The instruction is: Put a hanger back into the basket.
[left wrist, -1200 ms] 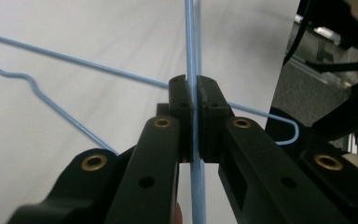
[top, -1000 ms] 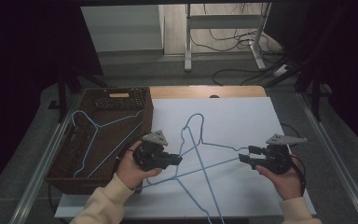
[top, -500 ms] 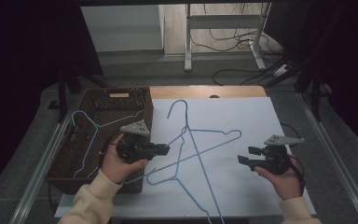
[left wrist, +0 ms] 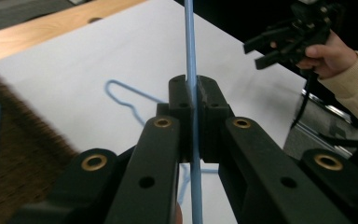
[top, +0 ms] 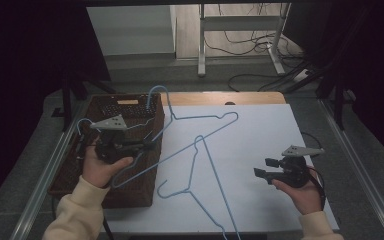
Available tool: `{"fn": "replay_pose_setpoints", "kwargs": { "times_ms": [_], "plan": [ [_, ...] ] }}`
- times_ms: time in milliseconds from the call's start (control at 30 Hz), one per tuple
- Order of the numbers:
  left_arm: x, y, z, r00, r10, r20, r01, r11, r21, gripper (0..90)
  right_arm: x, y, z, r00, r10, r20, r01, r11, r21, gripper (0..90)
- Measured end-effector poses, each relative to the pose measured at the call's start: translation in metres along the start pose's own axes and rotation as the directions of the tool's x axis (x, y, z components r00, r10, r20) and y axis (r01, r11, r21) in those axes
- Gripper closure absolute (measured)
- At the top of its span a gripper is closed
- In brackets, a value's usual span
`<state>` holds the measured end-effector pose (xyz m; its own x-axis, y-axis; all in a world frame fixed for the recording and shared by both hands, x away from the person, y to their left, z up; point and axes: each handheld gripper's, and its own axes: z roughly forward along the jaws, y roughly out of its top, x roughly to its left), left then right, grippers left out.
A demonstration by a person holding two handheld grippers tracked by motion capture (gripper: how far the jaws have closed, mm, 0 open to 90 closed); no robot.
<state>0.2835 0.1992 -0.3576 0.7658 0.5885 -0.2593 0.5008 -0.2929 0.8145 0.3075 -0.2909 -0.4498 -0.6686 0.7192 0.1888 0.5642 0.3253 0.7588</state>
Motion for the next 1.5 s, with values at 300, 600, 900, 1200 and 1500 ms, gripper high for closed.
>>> {"fn": "replay_pose_setpoints", "kwargs": {
  "times_ms": [300, 600, 900, 1200, 1500],
  "plan": [
    [0.031, -0.019, -0.03, 0.9942, -0.079, -0.073, 0.076, 0.9961, -0.044, 86.6, 0.0, -0.001, 0.003, 1.0, -0.005, -0.001, 0.005, 0.9999, 0.016, 34.4],
    [0.057, -0.043, -0.061, 0.9782, -0.157, -0.136, 0.145, 0.985, -0.094, 86.6, 0.0, -0.001, 0.004, 1.0, -0.006, 0.0, 0.006, 0.9998, 0.021, 34.2],
    [0.071, -0.062, -0.083, 0.9592, -0.214, -0.185, 0.191, 0.9723, -0.135, 86.6, -0.001, -0.002, 0.003, 1.0, -0.001, -0.001, 0.001, 0.9999, 0.013, 34.0],
    [0.084, -0.077, -0.09, 0.94, -0.263, -0.217, 0.232, 0.9598, -0.158, 86.6, -0.001, -0.001, 0.004, 1.0, -0.006, -0.002, 0.006, 0.9999, 0.014, 33.1],
    [0.096, -0.084, -0.088, 0.9249, -0.296, -0.239, 0.264, 0.9516, -0.157, 86.6, -0.001, -0.002, 0.004, 1.0, -0.008, -0.002, 0.008, 0.9999, 0.014, 32.5]
  ]
}}
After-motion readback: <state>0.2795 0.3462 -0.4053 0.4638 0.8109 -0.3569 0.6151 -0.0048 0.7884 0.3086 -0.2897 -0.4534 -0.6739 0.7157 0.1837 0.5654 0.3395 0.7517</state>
